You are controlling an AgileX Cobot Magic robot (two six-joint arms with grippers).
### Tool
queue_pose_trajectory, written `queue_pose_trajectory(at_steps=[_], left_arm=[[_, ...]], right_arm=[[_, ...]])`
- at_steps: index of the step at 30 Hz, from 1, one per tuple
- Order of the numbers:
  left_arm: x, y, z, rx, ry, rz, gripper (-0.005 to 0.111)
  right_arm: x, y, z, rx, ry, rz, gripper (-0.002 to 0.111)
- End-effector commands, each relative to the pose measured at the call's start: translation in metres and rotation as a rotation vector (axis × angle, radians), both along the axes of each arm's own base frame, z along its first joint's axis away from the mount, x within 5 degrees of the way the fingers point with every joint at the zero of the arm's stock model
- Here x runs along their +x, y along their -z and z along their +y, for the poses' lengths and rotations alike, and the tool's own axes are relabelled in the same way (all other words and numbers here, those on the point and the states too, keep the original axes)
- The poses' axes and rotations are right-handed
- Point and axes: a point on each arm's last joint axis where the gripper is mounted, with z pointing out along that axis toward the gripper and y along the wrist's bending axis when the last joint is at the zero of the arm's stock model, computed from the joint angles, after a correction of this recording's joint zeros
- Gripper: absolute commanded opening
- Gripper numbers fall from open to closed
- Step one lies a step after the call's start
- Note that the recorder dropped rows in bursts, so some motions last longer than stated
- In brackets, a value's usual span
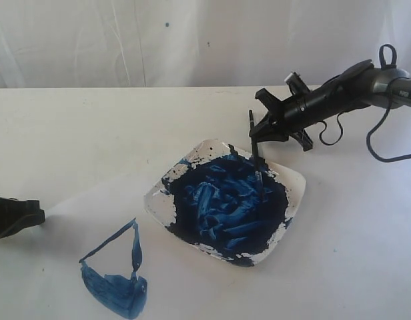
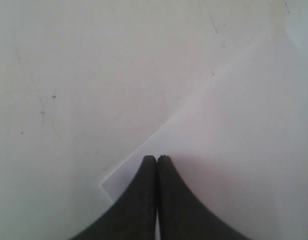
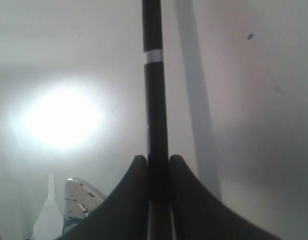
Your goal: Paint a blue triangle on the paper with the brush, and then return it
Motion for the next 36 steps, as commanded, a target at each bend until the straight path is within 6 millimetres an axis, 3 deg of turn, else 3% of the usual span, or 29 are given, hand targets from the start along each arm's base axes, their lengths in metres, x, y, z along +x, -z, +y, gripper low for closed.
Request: queue_pose_trajectory(at_steps=[1,14,27,36], left_arm=[[-0.005,0.01,0.008,0.105,-0.032,0.077,0.0],[-0.005,0.01,0.008,0.105,-0.032,0.077,0.0],[-0.005,0.01,0.008,0.105,-0.032,0.077,0.0],[-0.005,0.01,0.008,0.105,-0.032,0.077,0.0]], right_arm=[[-0.003,-0.012,0.004,-0.004,-0.024,-0.029,0.002],[-0.011,-0.02,0.016,-0.002,-0.104,-0.029,0.0],[-0.024,-0.043,0.045,-0.1,-0.196,-0.141,0.0],[-0.03,-0.04,0.057,-0.158,-0.242,-0.164,0.0]])
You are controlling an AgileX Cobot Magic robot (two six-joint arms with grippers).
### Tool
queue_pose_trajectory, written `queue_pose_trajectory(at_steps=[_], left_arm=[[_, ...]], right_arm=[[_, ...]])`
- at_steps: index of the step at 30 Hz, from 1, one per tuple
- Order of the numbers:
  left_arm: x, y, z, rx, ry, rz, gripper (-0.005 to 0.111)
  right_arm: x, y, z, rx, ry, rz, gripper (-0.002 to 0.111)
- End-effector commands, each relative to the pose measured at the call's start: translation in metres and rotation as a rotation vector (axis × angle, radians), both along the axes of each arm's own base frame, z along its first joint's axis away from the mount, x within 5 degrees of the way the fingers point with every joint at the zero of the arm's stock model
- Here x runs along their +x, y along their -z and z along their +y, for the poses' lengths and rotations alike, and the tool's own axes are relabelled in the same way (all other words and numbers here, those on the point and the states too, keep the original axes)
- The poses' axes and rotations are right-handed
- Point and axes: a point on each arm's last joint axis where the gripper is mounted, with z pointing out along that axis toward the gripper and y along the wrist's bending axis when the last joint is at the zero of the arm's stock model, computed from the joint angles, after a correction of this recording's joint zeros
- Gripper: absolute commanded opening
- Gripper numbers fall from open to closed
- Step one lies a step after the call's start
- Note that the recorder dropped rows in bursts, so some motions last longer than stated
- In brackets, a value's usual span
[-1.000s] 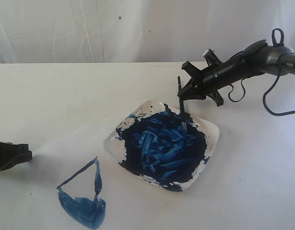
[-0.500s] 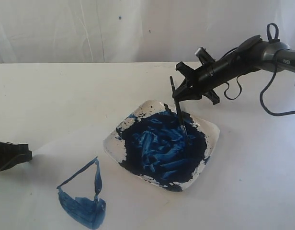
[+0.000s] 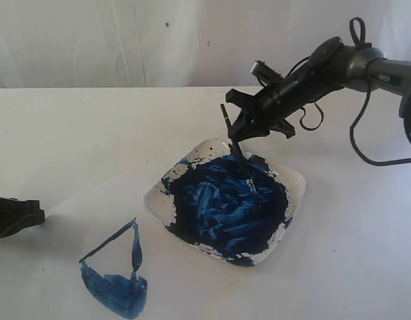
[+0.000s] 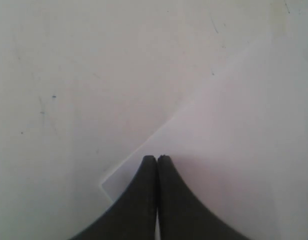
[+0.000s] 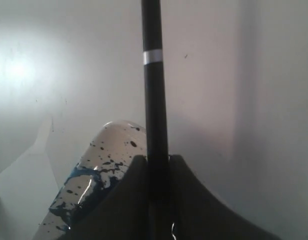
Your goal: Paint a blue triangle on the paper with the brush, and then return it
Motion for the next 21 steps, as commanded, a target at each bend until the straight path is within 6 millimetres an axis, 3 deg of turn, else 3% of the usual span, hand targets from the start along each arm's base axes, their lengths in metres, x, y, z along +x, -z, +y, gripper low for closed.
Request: queue_pose_trajectory(at_steps=[1,21], left_arm=[[-0.0045,0.0105,0.0084,0.105,-0.032,0.077,0.0],[-0.0045,0.0105,0.0084,0.105,-0.032,0.077,0.0]], right_arm=[[-0.0026,-0.0032,0.0044,-0.017,-0.019,-0.027,0.0],[-0.0055,-0.0003,0.0072,-0.018,-0.039,-0.008,0.0]])
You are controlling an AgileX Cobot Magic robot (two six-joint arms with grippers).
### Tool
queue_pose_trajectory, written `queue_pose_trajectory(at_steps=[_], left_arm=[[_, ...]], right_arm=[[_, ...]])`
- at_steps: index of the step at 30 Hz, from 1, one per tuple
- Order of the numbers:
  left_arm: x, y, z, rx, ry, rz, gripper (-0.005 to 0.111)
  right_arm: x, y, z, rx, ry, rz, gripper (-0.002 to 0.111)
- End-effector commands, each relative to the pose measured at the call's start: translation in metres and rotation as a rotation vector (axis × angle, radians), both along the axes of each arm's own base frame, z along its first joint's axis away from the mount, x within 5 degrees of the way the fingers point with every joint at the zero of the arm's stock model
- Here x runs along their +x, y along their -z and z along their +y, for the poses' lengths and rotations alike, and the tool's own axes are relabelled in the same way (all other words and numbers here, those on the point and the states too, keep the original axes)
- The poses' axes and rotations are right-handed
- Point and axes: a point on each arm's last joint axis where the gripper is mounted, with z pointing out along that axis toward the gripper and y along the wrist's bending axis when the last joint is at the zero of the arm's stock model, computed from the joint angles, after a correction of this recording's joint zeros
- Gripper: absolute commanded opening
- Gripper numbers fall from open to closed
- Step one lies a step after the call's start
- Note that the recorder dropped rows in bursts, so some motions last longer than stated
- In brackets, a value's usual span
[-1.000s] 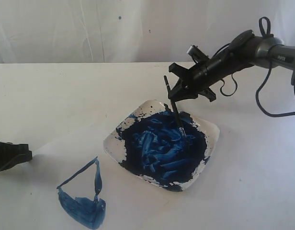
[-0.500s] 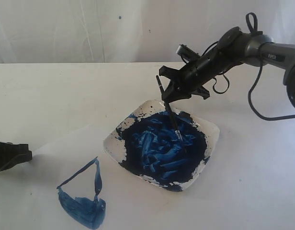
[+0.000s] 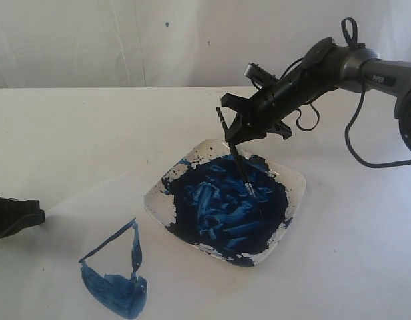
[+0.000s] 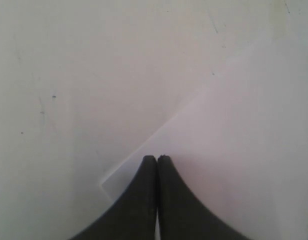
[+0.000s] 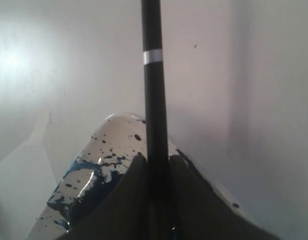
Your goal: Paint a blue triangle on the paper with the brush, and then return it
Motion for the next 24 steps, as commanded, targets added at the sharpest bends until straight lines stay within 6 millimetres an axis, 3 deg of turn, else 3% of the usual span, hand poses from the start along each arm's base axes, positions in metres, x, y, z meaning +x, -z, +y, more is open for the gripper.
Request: queue_pose_trajectory(at_steps=[1,13,24], left_arm=[[-0.0045,0.0105,0.0084,0.105,-0.032,0.077,0.0],[-0.0045,0.0105,0.0084,0.105,-0.032,0.077,0.0],[-0.0045,0.0105,0.0084,0.105,-0.032,0.077,0.0]], right_arm=[[-0.0014,-0.0014,0.0,0.001,-0.012,-0.004,0.0],[-0.0024,-0.0016,0.0003,0.004,-0.028,-0.004,0.001],[-0.0032,-0.002,0.0008,0.011,-0.031,0.005,0.021]])
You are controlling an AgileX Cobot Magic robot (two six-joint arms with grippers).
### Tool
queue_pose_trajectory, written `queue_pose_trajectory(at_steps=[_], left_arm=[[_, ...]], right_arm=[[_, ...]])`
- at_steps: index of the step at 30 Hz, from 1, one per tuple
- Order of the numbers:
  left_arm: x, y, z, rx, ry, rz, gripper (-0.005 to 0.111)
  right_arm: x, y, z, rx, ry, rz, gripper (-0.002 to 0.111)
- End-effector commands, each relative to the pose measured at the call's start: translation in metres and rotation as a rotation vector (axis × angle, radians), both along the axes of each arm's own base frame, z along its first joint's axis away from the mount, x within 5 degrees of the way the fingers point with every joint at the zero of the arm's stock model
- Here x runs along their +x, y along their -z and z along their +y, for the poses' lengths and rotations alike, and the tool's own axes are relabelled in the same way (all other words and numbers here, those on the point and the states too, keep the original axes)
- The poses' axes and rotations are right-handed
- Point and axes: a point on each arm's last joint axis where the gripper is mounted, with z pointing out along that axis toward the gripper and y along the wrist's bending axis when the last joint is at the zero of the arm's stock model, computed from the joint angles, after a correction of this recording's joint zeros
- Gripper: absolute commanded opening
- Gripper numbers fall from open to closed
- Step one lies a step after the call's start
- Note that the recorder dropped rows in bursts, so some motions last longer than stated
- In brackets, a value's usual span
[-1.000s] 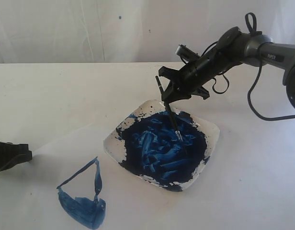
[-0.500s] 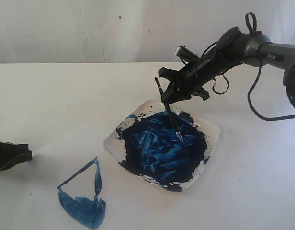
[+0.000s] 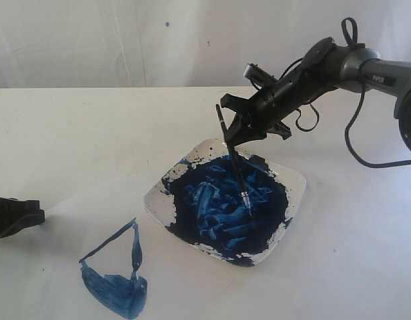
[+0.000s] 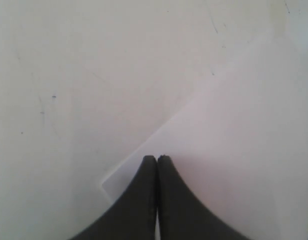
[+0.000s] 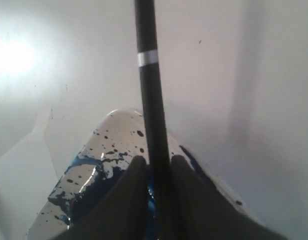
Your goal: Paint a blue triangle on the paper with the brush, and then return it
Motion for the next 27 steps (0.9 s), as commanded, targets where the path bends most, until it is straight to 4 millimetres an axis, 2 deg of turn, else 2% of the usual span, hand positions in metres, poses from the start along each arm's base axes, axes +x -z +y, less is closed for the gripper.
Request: queue_pose_trajectory(at_steps=[1,9,14,17,20,23,27], left_arm=[[-0.005,0.01,0.008,0.105,-0.032,0.077,0.0],[-0.005,0.01,0.008,0.105,-0.032,0.077,0.0],[-0.005,0.01,0.008,0.105,-0.032,0.077,0.0],[-0.005,0.01,0.008,0.105,-0.032,0.077,0.0],[-0.005,0.01,0.008,0.105,-0.032,0.077,0.0],[-0.005,0.01,0.008,0.105,-0.032,0.077,0.0],[-0.005,0.01,0.008,0.105,-0.032,0.077,0.0]], right_arm=[[-0.002,-0.002,0.001,0.01,-0.013,0.005,0.022],[0.0,-0.006,0.002,0.027,0.004,-0.007,0.022],[0.009,-0.028,-0.009,0.03,0.049,-0.097,0.022],[0.02,-0.048,-0.031,0.026,0.122,-0.179,0.022],[0.029,-0.067,-0.066,0.019,0.213,-0.219,0.016],[0.032,-0.087,-0.111,-0.018,0.301,-0.225,0.002],[0.025,-0.119,-0.163,-0.099,0.352,-0.266,0.0]])
